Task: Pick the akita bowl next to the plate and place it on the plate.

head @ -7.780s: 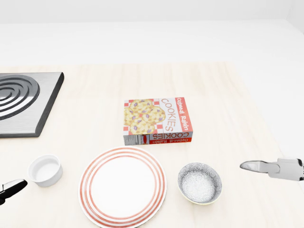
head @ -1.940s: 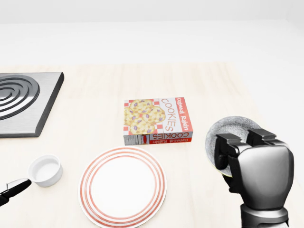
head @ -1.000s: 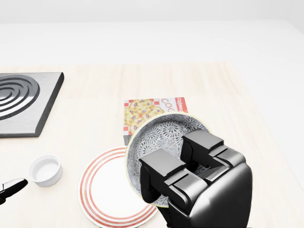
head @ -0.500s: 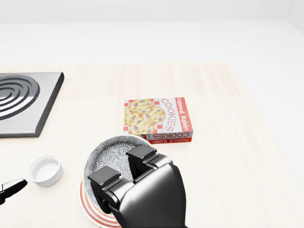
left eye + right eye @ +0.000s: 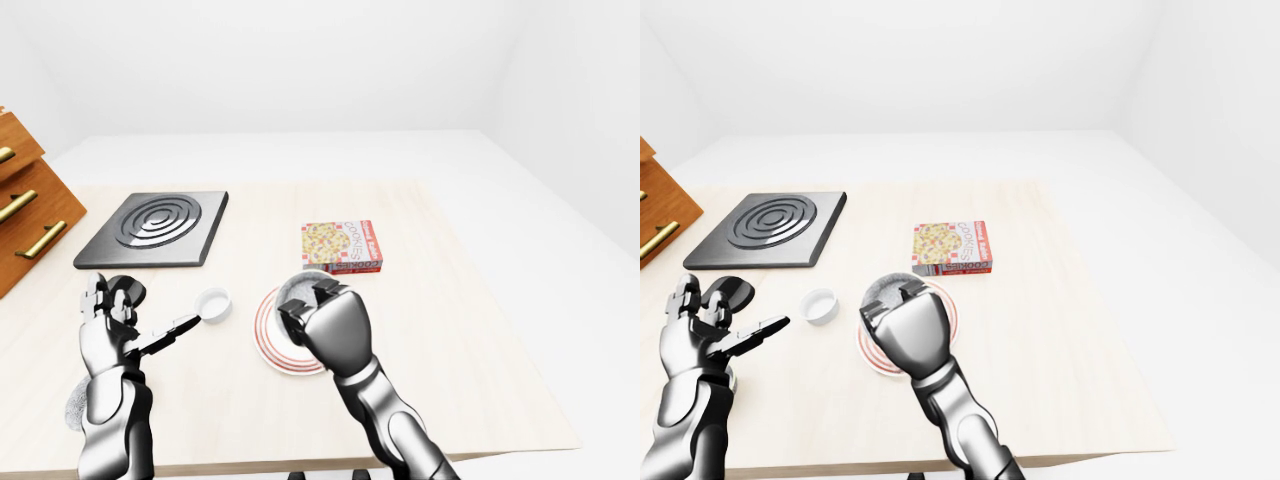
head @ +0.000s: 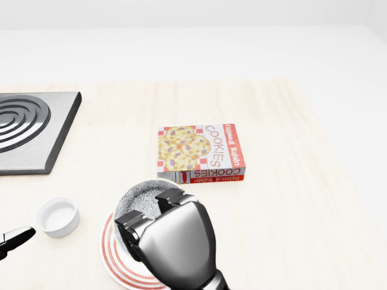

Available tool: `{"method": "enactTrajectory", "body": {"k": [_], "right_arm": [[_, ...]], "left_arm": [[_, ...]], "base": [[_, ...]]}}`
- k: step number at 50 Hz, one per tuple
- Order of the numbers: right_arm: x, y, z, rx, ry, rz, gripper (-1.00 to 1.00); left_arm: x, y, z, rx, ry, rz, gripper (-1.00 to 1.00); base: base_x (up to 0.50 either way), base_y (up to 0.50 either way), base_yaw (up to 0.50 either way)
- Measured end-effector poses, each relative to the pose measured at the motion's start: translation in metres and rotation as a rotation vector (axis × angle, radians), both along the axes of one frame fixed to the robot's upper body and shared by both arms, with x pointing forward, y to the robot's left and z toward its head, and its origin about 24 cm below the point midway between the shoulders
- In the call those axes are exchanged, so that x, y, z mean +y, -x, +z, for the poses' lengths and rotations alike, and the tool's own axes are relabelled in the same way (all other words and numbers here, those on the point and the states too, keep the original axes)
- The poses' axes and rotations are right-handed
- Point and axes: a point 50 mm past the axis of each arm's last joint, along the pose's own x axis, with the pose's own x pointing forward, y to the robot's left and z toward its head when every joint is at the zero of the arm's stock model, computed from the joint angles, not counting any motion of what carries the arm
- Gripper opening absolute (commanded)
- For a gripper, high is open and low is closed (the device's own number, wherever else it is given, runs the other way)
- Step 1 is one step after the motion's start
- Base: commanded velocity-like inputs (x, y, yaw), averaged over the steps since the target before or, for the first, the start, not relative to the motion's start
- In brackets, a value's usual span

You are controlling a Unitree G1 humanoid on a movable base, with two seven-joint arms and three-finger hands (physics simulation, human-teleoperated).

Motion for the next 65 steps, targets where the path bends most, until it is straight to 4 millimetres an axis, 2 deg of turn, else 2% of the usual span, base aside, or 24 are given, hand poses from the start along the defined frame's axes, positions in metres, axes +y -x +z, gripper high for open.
{"method": "enactTrajectory", "body": {"k": [26, 51, 65], "right_arm": [[0.019, -0.019, -0.050, 0.142, 0.215, 0.015, -1.00], [0.024, -0.047, -0.076, 0.244, 0.344, 0.004, -1.00], [0.025, -0.054, -0.093, 0.313, 0.419, 0.013, -1.00]], "left_arm": [[0.000, 0.000, -0.001, 0.006, -0.001, 0.002, 1.00], [0.000, 0.000, -0.001, 0.003, 0.000, 0.000, 1.00], [-0.001, -0.001, 0.001, -0.001, -0.003, 0.000, 1.00]], "base": [[0.00, 0.00, 0.00], [0.00, 0.00, 0.00], [0.00, 0.00, 0.00]]}}
